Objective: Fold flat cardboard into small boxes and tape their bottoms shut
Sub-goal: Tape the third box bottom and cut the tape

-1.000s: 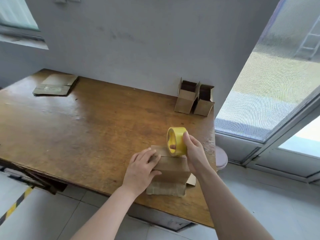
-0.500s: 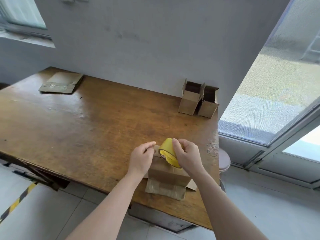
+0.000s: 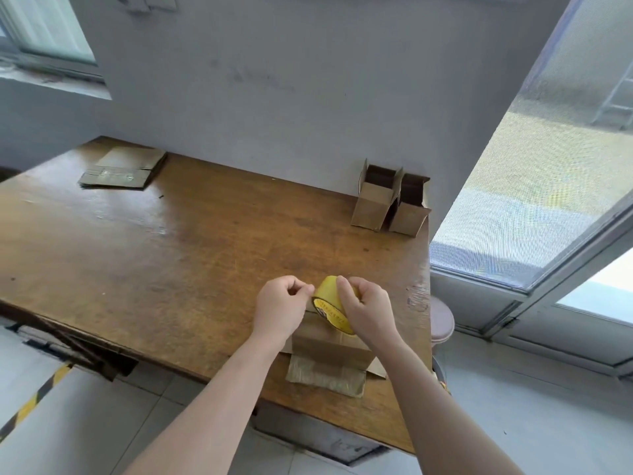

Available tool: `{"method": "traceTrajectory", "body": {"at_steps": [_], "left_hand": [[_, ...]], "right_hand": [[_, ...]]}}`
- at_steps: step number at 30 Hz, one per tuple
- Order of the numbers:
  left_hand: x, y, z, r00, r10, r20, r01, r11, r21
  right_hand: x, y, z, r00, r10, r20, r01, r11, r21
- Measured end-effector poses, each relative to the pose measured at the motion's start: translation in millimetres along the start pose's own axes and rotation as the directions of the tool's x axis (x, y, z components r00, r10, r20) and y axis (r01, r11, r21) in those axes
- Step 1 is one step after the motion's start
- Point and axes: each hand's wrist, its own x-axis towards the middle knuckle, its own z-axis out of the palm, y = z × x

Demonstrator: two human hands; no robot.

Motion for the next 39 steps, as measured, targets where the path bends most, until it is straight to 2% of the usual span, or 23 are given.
{"method": "traceTrajectory", "body": {"at_steps": [3, 7, 8, 11, 16, 20, 22, 25, 31, 39], "left_hand": [[-2, 8, 0, 0.999, 0.010, 0.035, -0.012, 0.998, 0.054], [7, 27, -17, 0.995, -0.101, -0.003, 0.097, 0.959, -0.267], [10, 31, -24, 0.995, -0.100, -0.017, 0.090, 0.948, -0.304], [11, 34, -32, 0.999, -0.018, -0.033, 0.013, 0.985, -0.171], [-2, 24, -13, 0.984, 0.017, 0.175, -0.033, 0.995, 0.090], [-13, 27, -6, 0.981, 0.191, 0.023, -0.191, 0.950, 0.247], [-15, 29, -6, 0.967, 0.254, -0.020, -0.240, 0.934, 0.264], [-15, 33, -7, 0.964, 0.263, -0.026, -0.248, 0.935, 0.252], [-14, 30, -6, 0.992, 0.129, -0.002, -0.127, 0.974, 0.189], [-14, 29, -5, 0.997, 0.078, -0.023, -0.073, 0.981, 0.177]], "right_hand": [[1, -1, 0, 1.000, 0.001, 0.018, -0.001, 1.000, -0.027], [0, -1, -3, 0.999, 0.031, 0.031, -0.030, 0.999, -0.035], [0, -1, -4, 0.999, 0.033, 0.036, -0.032, 0.999, -0.032], [-1, -3, -4, 0.998, 0.030, 0.047, -0.028, 0.999, -0.039], [0, -8, -2, 0.999, 0.030, 0.035, -0.027, 0.997, -0.076], [-2, -9, -1, 0.999, 0.021, 0.027, -0.019, 0.996, -0.085], [-3, -10, 0, 1.000, 0.011, 0.028, -0.009, 0.996, -0.093], [-4, -10, 1, 0.999, 0.012, 0.030, -0.009, 0.995, -0.104], [-2, -11, 3, 0.999, 0.017, 0.030, -0.013, 0.990, -0.143], [-4, -14, 10, 1.000, 0.003, 0.014, 0.000, 0.983, -0.184]]}}
